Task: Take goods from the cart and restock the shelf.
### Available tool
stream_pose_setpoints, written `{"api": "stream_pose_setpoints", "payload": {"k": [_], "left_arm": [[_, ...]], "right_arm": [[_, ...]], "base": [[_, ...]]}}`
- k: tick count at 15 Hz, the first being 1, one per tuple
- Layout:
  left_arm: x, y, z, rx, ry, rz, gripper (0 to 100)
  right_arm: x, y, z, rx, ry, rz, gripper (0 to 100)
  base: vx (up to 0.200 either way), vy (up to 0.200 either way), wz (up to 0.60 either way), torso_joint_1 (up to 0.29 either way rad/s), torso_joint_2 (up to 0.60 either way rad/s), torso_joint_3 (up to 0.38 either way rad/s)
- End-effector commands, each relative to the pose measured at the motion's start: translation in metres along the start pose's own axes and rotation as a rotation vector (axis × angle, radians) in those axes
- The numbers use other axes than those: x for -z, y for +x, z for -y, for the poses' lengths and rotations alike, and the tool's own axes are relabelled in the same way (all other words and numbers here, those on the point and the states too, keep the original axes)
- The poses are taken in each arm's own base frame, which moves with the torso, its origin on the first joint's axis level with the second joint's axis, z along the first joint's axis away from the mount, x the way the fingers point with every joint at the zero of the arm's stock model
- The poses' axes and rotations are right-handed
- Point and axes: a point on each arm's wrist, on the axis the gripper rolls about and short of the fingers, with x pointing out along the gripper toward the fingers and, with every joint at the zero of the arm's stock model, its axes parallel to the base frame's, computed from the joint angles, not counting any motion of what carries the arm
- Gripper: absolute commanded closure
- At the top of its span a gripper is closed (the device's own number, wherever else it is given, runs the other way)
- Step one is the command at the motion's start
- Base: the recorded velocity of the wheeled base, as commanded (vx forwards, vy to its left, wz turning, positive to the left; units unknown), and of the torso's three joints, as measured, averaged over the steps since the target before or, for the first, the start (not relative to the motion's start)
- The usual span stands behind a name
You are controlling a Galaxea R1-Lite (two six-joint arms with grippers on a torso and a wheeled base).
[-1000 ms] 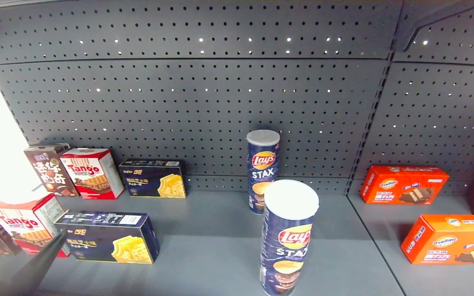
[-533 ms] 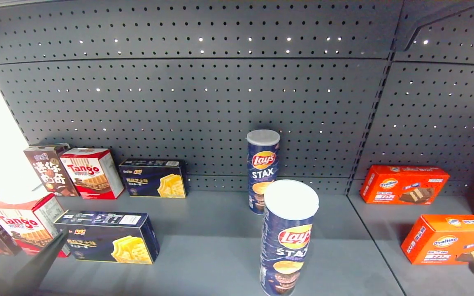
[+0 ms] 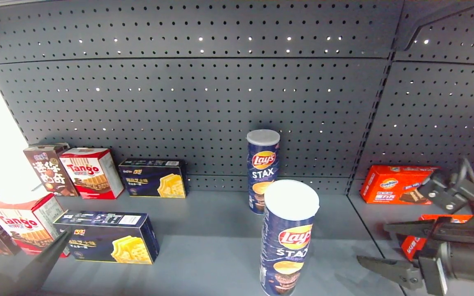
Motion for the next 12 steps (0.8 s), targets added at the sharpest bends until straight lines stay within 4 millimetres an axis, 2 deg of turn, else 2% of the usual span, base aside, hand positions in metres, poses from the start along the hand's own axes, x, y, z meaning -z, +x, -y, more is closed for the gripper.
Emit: {"api": "stream_pose_setpoints", "payload": {"k": [1, 4, 7, 12], "left_arm": [[-0.001, 0.002, 0.0, -0.001, 0.001, -0.003, 0], [-0.005, 0.002, -0.001, -0.003, -0.005, 0.01, 0], [-0.006, 0.002, -0.001, -0.003, -0.005, 0.01, 0], [-0.003, 0.002, 0.0, 0.0, -0.006, 0.004, 0]], "right_arm": [[-0.005, 0.032, 0.002, -0.015, 0.006, -0.087, 0], [-0.015, 0.045, -0.002, -0.039, -0.011, -0.093, 0], [-0.024, 0.058, -0.014, -0.052, -0.026, -0.1, 0], [-0.022, 0.061, -0.02, -0.061, -0.036, -0.115, 0]], "base": [[0.0, 0.0, 0.0, 0.0, 0.0, 0.0], [0.0, 0.0, 0.0, 0.0, 0.0, 0.0], [0.0, 0.0, 0.0, 0.0, 0.0, 0.0], [0.0, 0.0, 0.0, 0.0, 0.0, 0.0]]}}
